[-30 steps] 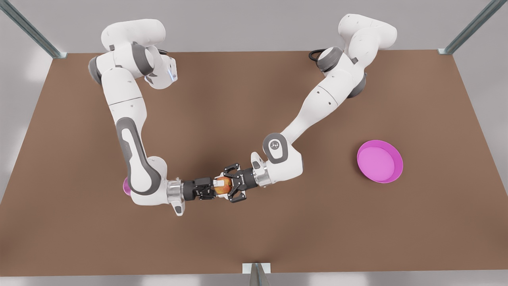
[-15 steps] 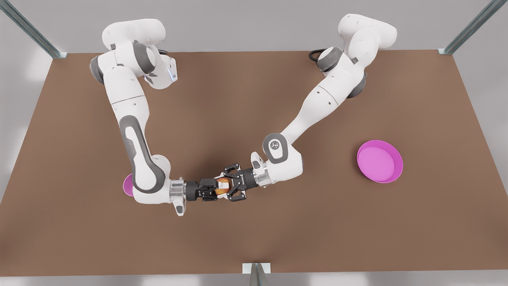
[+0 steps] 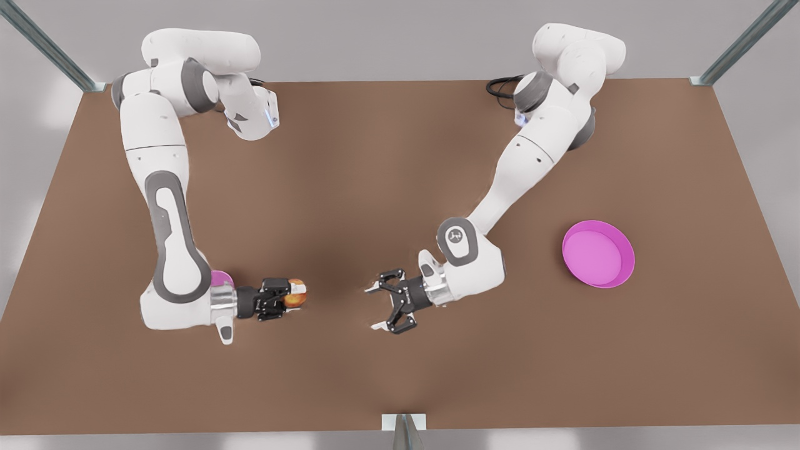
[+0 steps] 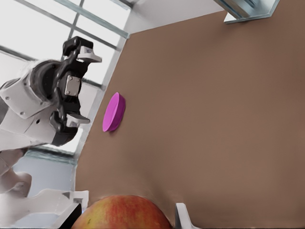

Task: Use the left arm to pick up the apple from the plate, transfer it to the gripper of the right arm, and then use the right arm to place it into the bowl

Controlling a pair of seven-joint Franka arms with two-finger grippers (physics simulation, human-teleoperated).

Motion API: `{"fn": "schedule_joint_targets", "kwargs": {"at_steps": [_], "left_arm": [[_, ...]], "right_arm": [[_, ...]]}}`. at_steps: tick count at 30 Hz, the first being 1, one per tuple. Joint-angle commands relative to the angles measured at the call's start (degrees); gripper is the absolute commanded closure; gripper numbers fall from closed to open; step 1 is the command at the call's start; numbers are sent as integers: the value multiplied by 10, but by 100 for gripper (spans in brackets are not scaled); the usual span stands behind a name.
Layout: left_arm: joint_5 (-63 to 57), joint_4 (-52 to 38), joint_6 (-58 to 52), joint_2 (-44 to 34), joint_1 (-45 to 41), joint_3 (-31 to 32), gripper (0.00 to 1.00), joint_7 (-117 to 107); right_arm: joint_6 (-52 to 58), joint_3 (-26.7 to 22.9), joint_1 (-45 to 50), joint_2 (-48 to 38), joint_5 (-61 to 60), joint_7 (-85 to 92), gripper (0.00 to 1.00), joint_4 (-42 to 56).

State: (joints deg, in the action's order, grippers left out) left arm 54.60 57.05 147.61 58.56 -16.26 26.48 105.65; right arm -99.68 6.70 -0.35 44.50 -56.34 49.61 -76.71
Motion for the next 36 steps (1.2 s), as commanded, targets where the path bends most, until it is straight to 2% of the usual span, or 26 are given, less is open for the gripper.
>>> {"fn": "schedule_joint_targets", "kwargs": {"at_steps": [1,4,6,7,10,11,12,13,14,16,17,19,21,25,26,27,28,32,34,36], "left_arm": [[-260,32,-228,-56,61,-22,0,-488],[-570,32,-492,-153,126,-26,0,-713],[-677,31,-590,-209,184,-43,0,-802],[-726,31,-648,-223,188,-47,0,-917],[-702,31,-659,-268,248,-48,0,-969],[-679,54,-655,-308,229,-93,0,-995],[-592,97,-641,-358,157,-228,0,-998],[-539,182,-600,-418,73,-343,0,-1039],[-522,221,-573,-450,33,-391,0,-1060],[-525,249,-567,-491,-9,-419,0,-1123],[-534,289,-523,-507,-16,-419,0,-1175],[-540,295,-485,-496,-1,-396,0,-1246],[-584,282,-485,-473,49,-332,0,-1278],[-577,268,-484,-454,65,-322,0,-1349],[-578,261,-484,-444,83,-301,0,-1349],[-578,258,-484,-443,101,-278,0,-1349],[-578,258,-484,-443,124,-242,0,-1344],[-577,259,-479,-442,129,-237,0,-1293],[-578,258,-476,-440,129,-237,0,-1293],[-577,258,-476,-440,129,-238,0,-1246]], "right_arm": [[37,-3,-5,-18,150,-10,32,-11],[37,-3,-38,-53,274,-9,32,-52],[32,-4,-59,-57,314,-6,32,-62],[31,-4,-69,-54,330,-3,32,-62],[20,-3,-80,-53,379,0,32,-62],[12,-3,-84,-52,395,3,32,-62],[7,-3,-87,-51,403,4,32,-62],[-9,-3,-88,-50,425,4,32,-60],[-21,-4,-91,-50,428,4,32,-60],[-35,-4,-91,-48,445,4,32,-58],[-42,-4,-91,-45,446,4,32,-57],[-62,-4,-96,-35,462,6,32,-57],[-70,-4,-99,-25,473,8,31,-59],[-72,-4,-105,-20,474,14,30,-59],[-72,-4,-106,-20,474,13,29,-58],[-72,-4,-105,-20,474,13,20,-58],[-72,-4,-106,-20,474,13,1,-58],[-70,-4,-102,-21,475,11,0,-56],[-61,4,-84,-64,523,-12,0,-13],[-30,5,-31,-177,609,-166,0,13]]}}
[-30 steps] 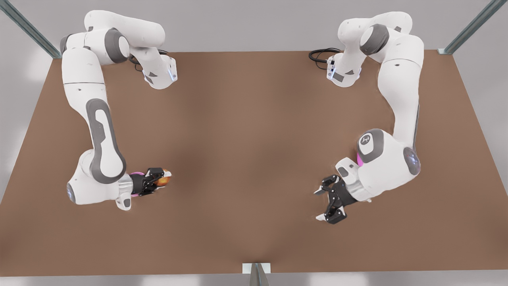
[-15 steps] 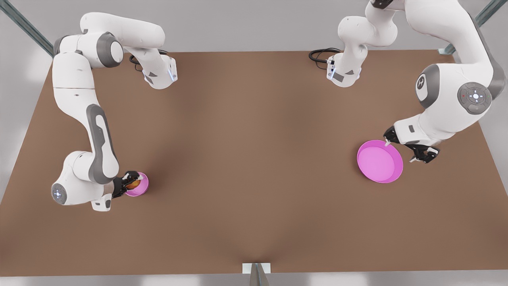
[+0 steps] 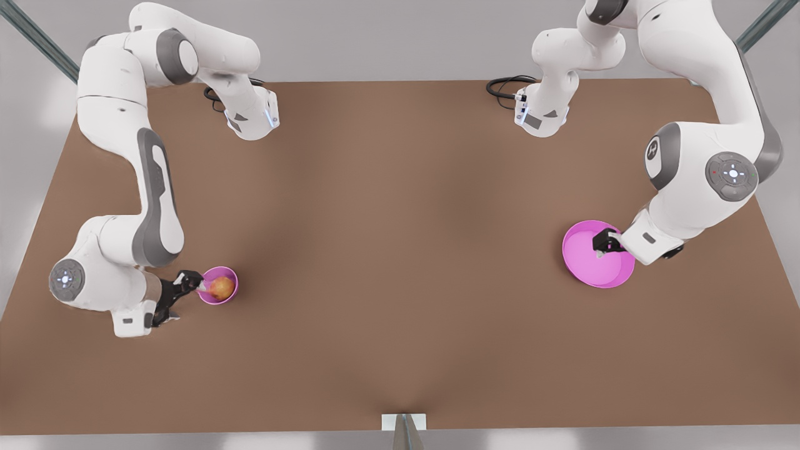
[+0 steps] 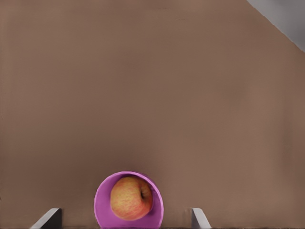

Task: Use the left arm to pick up the apple from the plate, transfer it to the gripper of the right arm, and then use the right arm to place it into the bowl

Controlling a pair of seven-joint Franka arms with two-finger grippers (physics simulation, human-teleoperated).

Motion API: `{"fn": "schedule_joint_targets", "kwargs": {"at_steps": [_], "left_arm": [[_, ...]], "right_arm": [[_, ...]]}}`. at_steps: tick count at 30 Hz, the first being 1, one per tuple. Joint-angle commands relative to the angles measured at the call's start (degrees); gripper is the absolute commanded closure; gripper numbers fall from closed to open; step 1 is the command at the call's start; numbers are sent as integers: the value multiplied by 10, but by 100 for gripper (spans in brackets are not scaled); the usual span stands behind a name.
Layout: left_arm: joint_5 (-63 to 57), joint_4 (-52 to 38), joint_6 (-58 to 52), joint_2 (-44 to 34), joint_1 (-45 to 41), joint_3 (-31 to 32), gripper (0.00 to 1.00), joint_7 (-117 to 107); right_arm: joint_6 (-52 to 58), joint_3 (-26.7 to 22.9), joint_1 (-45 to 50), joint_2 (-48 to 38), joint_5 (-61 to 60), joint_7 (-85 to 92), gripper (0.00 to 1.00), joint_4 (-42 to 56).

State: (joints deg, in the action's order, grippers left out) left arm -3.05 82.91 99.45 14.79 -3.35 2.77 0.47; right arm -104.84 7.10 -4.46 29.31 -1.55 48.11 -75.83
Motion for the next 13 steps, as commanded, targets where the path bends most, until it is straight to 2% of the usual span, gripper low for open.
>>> {"fn": "schedule_joint_targets", "kwargs": {"at_steps": [1,3,4,7,8,10,13], "left_arm": [[0,0,6,3,0,0,0,-173],[0,-3,5,6,0,0,0,-163],[0,-7,5,9,-1,0,0,-162],[0,-31,0,29,-3,0,0,-123],[0,-32,-1,31,-3,0,0,-122],[1,-32,-1,31,-3,0,0,-122],[-1,-39,-5,31,-4,0,0,-111]], "right_arm": [[111,0,37,-66,63,-275,0,34],[188,8,42,-130,69,-432,0,35],[193,14,41,-132,68,-489,0,25],[189,6,39,-139,64,-493,0,24],[153,-1,38,-189,62,-491,0,-52],[170,-4,36,-160,60,-491,0,-11],[170,-2,39,-160,52,-495,0,-11]]}}
